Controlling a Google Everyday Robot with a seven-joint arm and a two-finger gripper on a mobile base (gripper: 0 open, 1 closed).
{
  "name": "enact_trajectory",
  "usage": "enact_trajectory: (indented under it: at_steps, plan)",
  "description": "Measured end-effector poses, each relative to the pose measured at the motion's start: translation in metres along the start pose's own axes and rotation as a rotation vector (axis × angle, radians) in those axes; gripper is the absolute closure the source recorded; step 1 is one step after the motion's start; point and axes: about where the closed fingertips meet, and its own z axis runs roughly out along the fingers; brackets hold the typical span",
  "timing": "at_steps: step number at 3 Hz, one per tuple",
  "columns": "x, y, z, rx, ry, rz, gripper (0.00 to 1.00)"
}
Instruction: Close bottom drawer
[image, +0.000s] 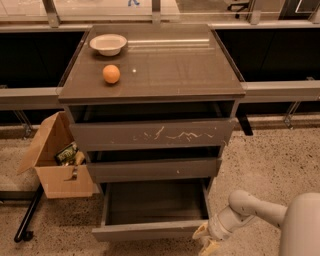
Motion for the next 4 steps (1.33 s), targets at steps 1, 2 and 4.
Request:
enact_trajectory:
  at_steps: [1,2,4]
  plan:
    - [0.016,-0.012,0.030,-0.007,-0.021,0.000,0.71]
    - [0.038,-0.038,0.067,0.034,-0.037,0.007,0.99]
    - [0.056,-0.074,0.087,0.124,-0.064,0.019,1.00]
